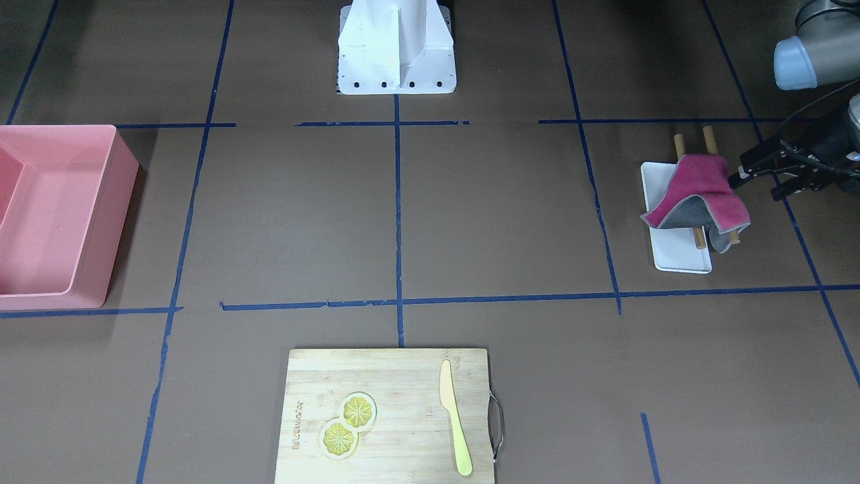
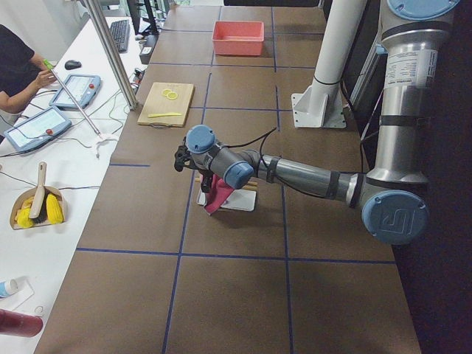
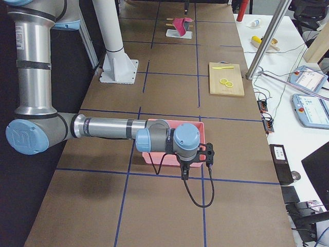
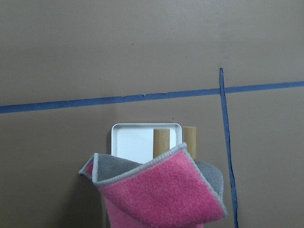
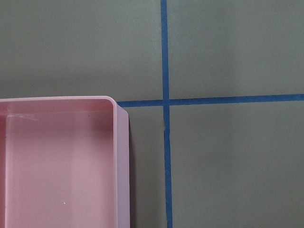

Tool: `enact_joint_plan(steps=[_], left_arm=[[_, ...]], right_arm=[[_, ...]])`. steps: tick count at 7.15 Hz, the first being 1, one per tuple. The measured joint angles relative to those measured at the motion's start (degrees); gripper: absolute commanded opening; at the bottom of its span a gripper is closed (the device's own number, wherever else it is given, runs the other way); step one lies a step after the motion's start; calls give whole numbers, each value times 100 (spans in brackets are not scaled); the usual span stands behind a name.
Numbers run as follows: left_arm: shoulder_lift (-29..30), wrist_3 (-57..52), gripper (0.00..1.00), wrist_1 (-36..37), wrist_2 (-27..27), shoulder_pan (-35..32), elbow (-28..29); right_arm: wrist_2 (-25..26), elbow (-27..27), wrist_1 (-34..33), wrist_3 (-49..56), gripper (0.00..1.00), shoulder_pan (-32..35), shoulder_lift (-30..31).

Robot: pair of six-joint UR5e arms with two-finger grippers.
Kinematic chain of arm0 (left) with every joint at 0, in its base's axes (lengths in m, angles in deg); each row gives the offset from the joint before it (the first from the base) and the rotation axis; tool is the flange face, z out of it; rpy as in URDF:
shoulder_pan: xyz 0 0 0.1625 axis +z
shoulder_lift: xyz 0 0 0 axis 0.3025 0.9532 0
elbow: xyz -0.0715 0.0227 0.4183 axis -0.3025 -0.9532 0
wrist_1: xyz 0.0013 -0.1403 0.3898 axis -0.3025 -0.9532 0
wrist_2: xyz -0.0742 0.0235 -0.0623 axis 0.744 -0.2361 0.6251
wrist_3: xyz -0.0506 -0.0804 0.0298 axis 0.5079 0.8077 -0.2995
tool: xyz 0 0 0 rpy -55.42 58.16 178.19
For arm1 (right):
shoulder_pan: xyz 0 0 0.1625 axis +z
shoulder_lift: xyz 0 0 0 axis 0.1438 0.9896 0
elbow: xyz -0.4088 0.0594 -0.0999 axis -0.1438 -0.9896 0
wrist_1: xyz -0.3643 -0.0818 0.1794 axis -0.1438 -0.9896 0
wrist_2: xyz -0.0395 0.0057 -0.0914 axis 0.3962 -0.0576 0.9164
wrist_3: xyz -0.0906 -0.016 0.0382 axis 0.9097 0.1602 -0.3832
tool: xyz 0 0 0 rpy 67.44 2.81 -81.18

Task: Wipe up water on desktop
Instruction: 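Close the left gripper on the pink cloth's edge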

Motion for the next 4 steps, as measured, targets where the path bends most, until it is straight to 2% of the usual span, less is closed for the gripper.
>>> enact_joint_plan(steps=[4], left_arm=[[3, 170, 98, -184, -27, 227, 152]], right_arm=[[11, -2, 0, 0, 100, 0, 0]])
